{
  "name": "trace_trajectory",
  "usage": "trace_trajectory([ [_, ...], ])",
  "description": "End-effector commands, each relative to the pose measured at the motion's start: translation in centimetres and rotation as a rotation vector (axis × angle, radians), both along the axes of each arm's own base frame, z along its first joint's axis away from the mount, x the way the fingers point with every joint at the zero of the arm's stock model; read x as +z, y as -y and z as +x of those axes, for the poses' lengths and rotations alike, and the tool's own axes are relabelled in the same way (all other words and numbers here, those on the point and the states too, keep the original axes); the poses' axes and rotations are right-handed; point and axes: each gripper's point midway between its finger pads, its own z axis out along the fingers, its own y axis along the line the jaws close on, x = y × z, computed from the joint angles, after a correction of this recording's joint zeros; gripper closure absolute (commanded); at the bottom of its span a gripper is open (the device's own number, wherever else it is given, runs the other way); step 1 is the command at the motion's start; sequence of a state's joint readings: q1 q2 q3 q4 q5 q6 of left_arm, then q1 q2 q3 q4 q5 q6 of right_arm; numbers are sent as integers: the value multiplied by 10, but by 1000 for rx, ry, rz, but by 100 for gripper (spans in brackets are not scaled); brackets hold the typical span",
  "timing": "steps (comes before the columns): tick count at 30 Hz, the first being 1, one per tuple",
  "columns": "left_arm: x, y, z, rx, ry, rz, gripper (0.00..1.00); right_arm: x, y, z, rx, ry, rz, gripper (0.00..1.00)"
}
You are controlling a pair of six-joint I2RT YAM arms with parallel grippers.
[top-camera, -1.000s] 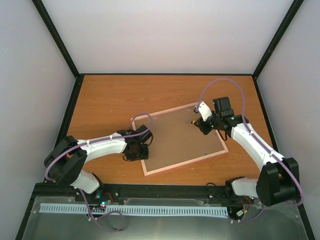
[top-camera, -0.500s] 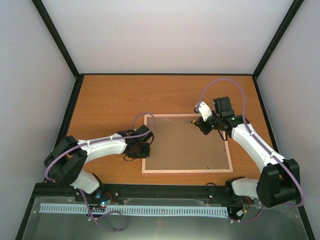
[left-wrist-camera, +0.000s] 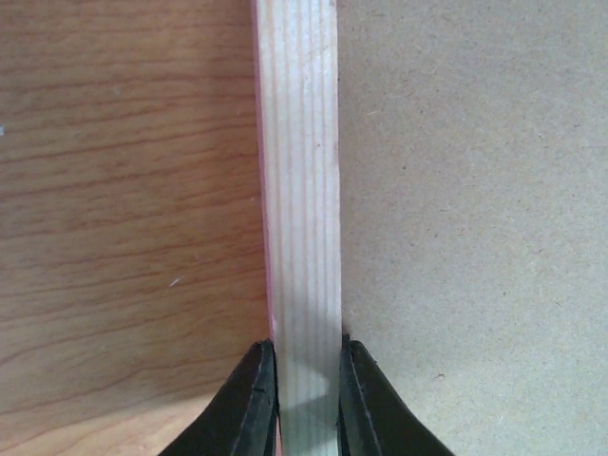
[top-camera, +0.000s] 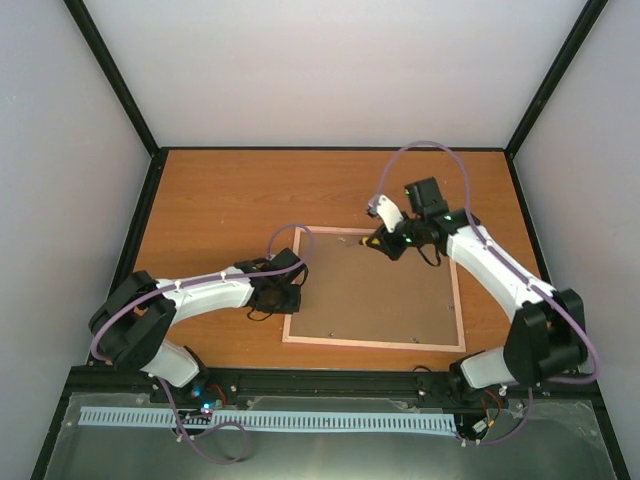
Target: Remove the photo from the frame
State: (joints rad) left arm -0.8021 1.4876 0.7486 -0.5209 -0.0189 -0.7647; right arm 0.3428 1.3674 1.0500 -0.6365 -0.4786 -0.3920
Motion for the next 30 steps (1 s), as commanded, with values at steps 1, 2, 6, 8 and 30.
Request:
trace_trajectory([
  [1, 0, 10, 8, -14, 30, -57, 96, 9, -49, -9, 120, -75, 42, 97],
  [2, -1, 11, 8, -8, 31, -64, 97, 10, -60, -11, 144, -81, 41, 97],
  [6, -2, 12, 7, 9, 28, -84, 97, -2, -100, -20, 234, -111, 1, 97],
  [8, -3, 12, 7, 12, 29, -92, 97, -10, -113, -21, 258, -132, -20, 97],
  [30, -8, 16, 4, 1, 18, -122, 99, -68, -144, -8, 259, -163, -181, 97],
])
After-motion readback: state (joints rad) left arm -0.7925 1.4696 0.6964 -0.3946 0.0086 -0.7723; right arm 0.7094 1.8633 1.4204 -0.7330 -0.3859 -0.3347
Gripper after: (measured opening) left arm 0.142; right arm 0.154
